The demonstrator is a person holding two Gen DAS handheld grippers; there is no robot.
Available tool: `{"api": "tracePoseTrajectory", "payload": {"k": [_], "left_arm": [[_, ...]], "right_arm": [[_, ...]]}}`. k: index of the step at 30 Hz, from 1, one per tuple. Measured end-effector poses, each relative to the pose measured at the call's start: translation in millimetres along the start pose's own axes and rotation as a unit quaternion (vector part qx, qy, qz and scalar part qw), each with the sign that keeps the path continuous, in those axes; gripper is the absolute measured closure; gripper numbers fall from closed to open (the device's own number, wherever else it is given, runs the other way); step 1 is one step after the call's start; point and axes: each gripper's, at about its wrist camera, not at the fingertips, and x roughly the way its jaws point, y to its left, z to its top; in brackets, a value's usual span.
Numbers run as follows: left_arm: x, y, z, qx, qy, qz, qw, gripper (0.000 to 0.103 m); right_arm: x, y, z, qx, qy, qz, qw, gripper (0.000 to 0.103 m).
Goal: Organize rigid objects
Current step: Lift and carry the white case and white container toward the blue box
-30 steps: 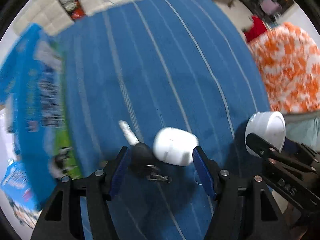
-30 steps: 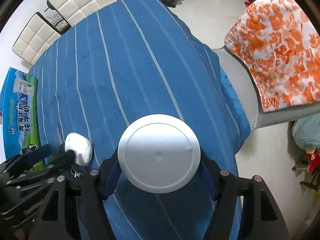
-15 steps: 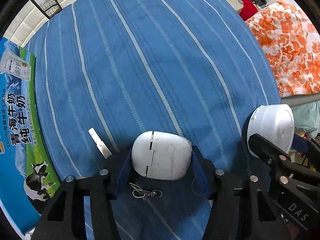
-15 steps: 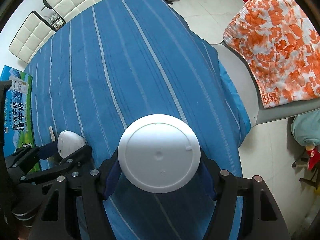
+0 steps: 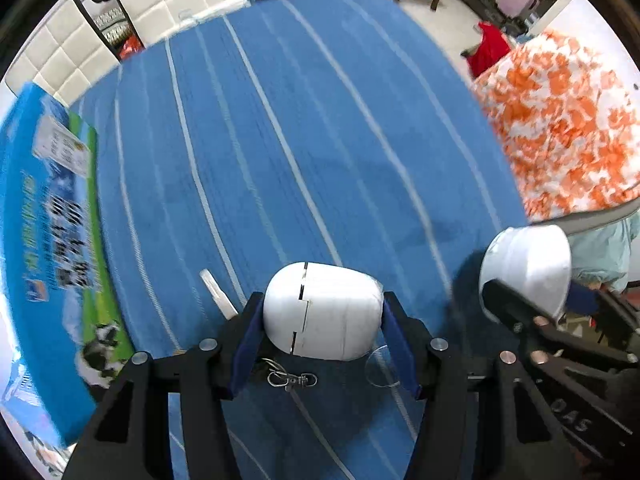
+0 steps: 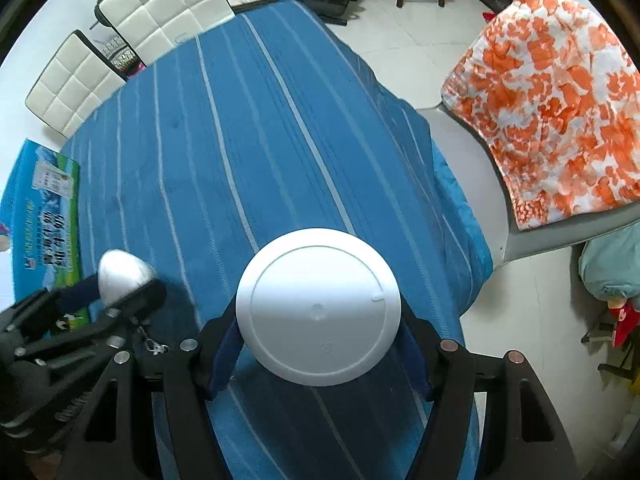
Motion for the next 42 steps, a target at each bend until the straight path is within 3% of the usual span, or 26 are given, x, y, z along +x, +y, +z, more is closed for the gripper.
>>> {"api": "tracePoseTrajectory", "payload": {"k": [10,18,29,36,42], "left_arm": [[-106.5,43.2,-3.1,-0.012,-0.104,-0.008,0.9945,0.049],[-167.0,116.6,-27.9,-0.053,-0.152,0.023,0.9867,0.049],[-218.0,211.2,-69.5,-0.112,-0.186,0.063,0.9741,0.049],[-240.4,267.4,-92.5,-0.142,-0.200,0.074,0.9666,0.049],[-230.5,305.9,-103.8,-0.162,-0.186,0.069,0.9666,0.049]], "right_arm": [[-67.1,48.4,-1.0,-0.033,-0.046,0.031,0.998,0.033],[-115.8,140.1,-17.8,-0.090,-0.073,0.053,0.992,0.033],[-154.2,281.7,-50.8,-0.166,-0.100,0.068,0.979,0.033],[-163.5,336.6,-59.3,-0.185,-0.117,0.059,0.974,0.033],[-145.0,365.2,-65.7,-0.185,-0.101,0.068,0.975,0.033]]}}
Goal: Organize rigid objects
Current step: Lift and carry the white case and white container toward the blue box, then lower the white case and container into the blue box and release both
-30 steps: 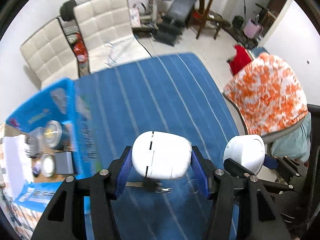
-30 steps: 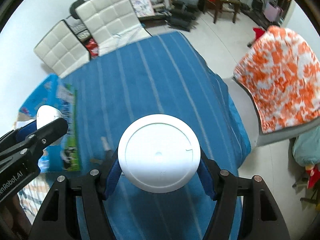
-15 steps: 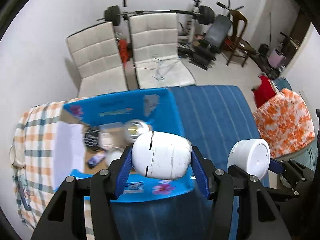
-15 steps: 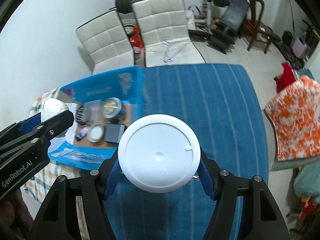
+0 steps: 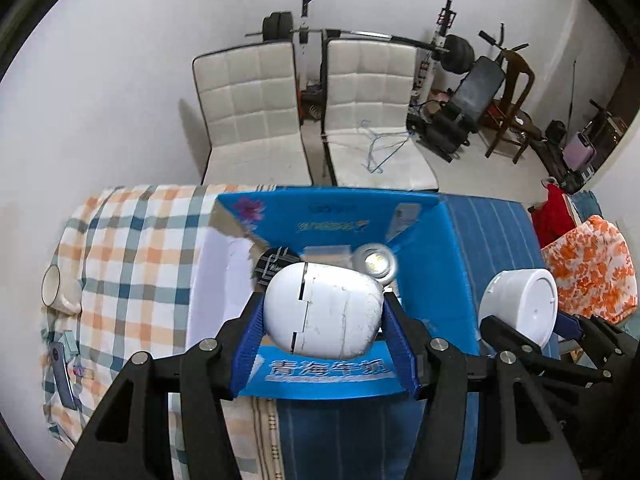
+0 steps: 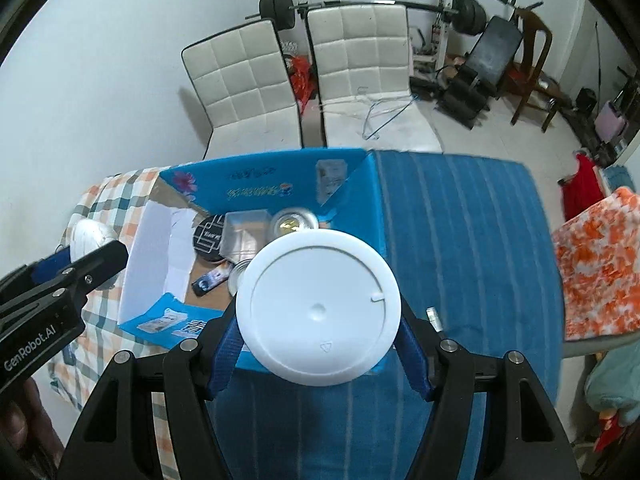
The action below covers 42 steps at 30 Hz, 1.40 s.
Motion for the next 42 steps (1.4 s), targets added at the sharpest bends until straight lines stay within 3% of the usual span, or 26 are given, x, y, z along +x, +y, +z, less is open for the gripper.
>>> {"api": "tracePoseTrajectory", "payload": {"k": [3,7,13,16,22,26,30,33,36,40,42], "left_arm": [[22.7,20.8,-4.2,-0.014,0.031,-0.006,0.9994,0.049],[70.2,46.4,-9.8,-0.039,0.095,-0.025,0.9944,0.049],[135.1,65.1,-20.2,-0.046,0.190,-0.054,0.9792,0.048],[168.8,67.1,-24.3,-0.044,0.256,-0.069,0.9632,0.048],[205.2,65.5,-25.5,-0.024,0.309,-0.061,0.9488,0.048],[221.9,65.2,-28.0,-0.030,0.339,-0.059,0.9385,0.048],[224.4,65.3,-31.8,-0.043,0.351,-0.059,0.9333,0.048],[224.4,67.9,-36.3,-0.053,0.355,-0.057,0.9318,0.048],[222.2,68.4,-42.8,-0.053,0.354,-0.054,0.9321,0.046],[211.8,69.4,-52.4,-0.055,0.345,-0.049,0.9358,0.033],[201.6,70.0,-54.3,-0.068,0.333,-0.056,0.9389,0.021]], "right_arm": [[34.8,2.7,-0.8,0.006,0.040,0.025,0.999,0.033],[93.3,11.5,-3.2,0.016,0.127,0.067,0.990,0.033],[169.0,37.9,-3.4,-0.008,0.226,0.060,0.972,0.033],[197.3,47.5,-0.9,-0.023,0.263,0.040,0.964,0.032],[229.0,57.3,-0.6,-0.049,0.315,0.007,0.948,0.032],[240.0,57.9,2.2,-0.050,0.330,-0.005,0.942,0.031],[246.3,54.9,2.1,-0.038,0.338,0.009,0.940,0.028],[246.6,47.6,0.1,-0.034,0.335,0.021,0.941,0.019],[244.3,43.2,-8.2,-0.038,0.331,0.023,0.943,0.017],[230.5,35.3,-13.1,-0.043,0.310,0.023,0.949,0.015],[218.2,30.2,-13.4,-0.054,0.291,0.013,0.955,0.013]]}}
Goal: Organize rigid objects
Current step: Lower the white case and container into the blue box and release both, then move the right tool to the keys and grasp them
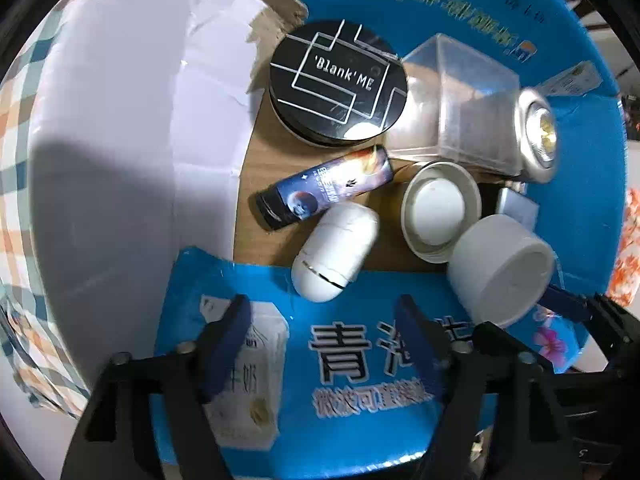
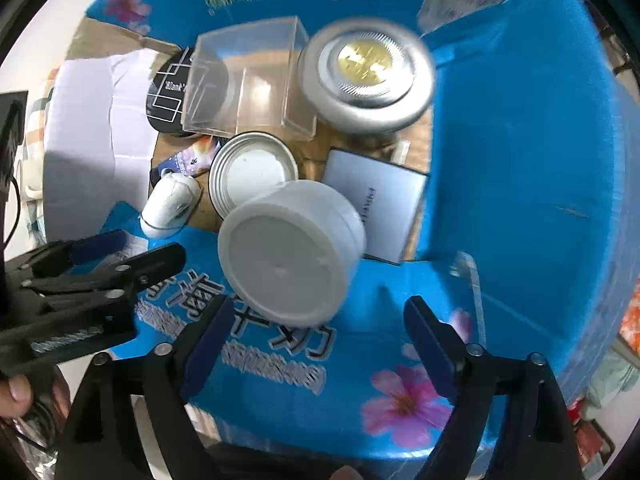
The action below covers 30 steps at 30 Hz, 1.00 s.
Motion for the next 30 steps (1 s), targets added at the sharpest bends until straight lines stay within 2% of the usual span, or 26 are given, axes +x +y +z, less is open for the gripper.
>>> {"api": "tracePoseTrajectory", "payload": {"k": [2,5,8,14,18,20,30], "left_arm": [[-7.0,-5.6,-5.5,-0.003,-0.015,-0.008,0.9999,0.014],[-20.2,-11.0,-17.9,-0.003,-0.048,0.010,0.9988,0.001],[-34.7,-20.7,-26.5,-0.001,-0.079,0.024,0.9966,0.001],[-65.8,-36.0,-52.5,0.008,-0.134,0.041,0.9901,0.001],[-96.8,-43.6,-67.8,0.013,-0.183,0.063,0.9810,0.001],[-110.3,-34.4,-57.8,0.016,-0.200,0.072,0.9770,0.001],[-179.7,-58.2,-101.1,0.022,-0.283,0.084,0.9551,0.001]], "right_arm": [[-9.9,-3.7,-9.4,-0.005,-0.020,-0.015,1.000,0.012],[-23.7,-3.4,-16.2,-0.006,-0.048,-0.033,0.998,0.010],[-34.8,-2.6,-28.1,-0.004,-0.078,-0.051,0.996,0.009],[-67.6,-5.6,-46.7,0.009,-0.132,-0.058,0.990,0.009],[-89.2,-6.7,-58.5,0.006,-0.155,-0.060,0.986,0.009],[-106.8,-6.7,-64.9,0.003,-0.171,-0.064,0.983,0.009],[-178.2,2.4,-114.4,-0.012,-0.238,-0.051,0.970,0.009]]}}
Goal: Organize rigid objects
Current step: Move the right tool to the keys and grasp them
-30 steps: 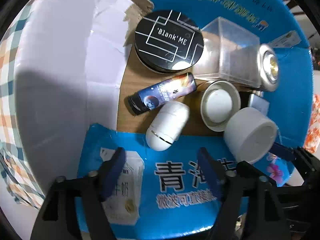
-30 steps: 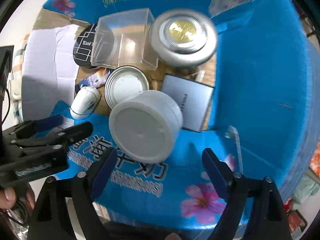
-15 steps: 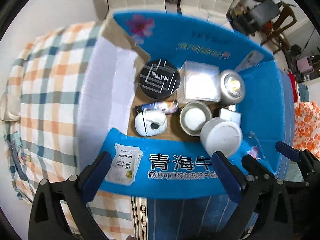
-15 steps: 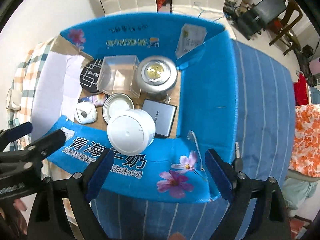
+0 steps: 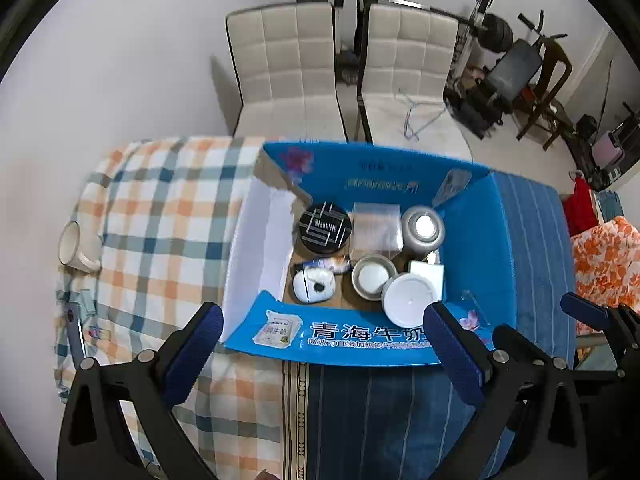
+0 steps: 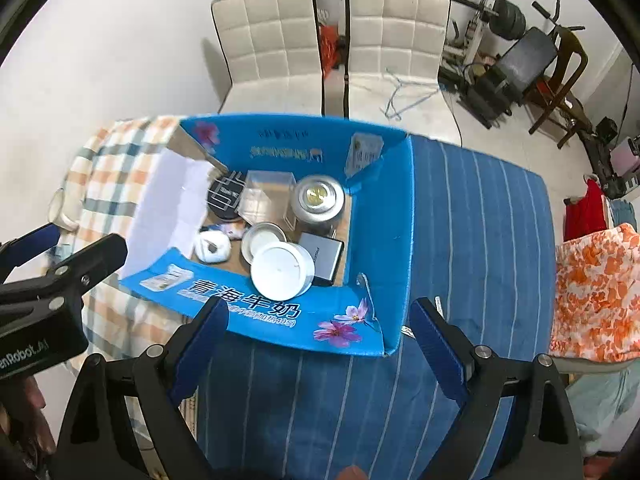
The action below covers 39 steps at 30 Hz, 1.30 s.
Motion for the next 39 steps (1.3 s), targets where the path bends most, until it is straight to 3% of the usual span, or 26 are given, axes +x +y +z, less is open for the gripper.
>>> {"api": "tracePoseTrajectory", "payload": {"k": [10,12,16,19,23,26,30,35,37,39], "left_arm": [[-46.9,-9.3,-5.0,0.005,-0.045,-0.003,0.9990,0.000],[-48.7,-12.2,-6.6,0.001,-0.044,-0.014,0.9989,0.000],[-36.1,-23.9,-11.1,-0.003,-0.042,-0.026,0.9987,0.000],[-15.2,-37.2,-13.5,-0.016,-0.047,-0.050,0.9975,0.000],[25.6,-62.3,-13.7,-0.019,-0.023,-0.068,0.9972,0.000],[61.7,-82.5,-14.9,-0.013,-0.006,-0.071,0.9974,0.000],[95.8,-105.1,-18.9,0.021,0.009,-0.044,0.9988,0.000],[127.4,-115.5,-23.0,0.045,0.030,-0.019,0.9983,0.000],[135.1,-116.5,-23.6,0.050,0.038,-0.008,0.9980,0.000],[139.4,-115.3,-22.7,0.048,0.043,-0.006,0.9979,0.000]], "right_arm": [[-42.3,-15.6,-13.8,0.026,-0.024,0.027,0.999,0.009],[-42.5,-30.0,-18.1,0.052,-0.028,0.035,0.998,0.009],[-32.1,-76.8,-28.5,0.118,-0.025,0.005,0.993,0.009],[-13.8,-129.2,-42.8,0.183,-0.008,-0.030,0.983,0.009],[29.5,-182.0,-62.6,0.232,0.027,-0.071,0.970,0.009],[77.2,-207.2,-78.0,0.254,0.060,-0.067,0.963,0.009],[141.5,-216.0,-88.2,0.260,0.100,-0.052,0.959,0.009],[192.4,-209.4,-91.3,0.255,0.124,-0.054,0.957,0.011],[204.0,-206.5,-92.6,0.255,0.130,-0.054,0.956,0.022],[208.1,-202.6,-94.2,0.252,0.122,-0.068,0.958,0.025]]}}
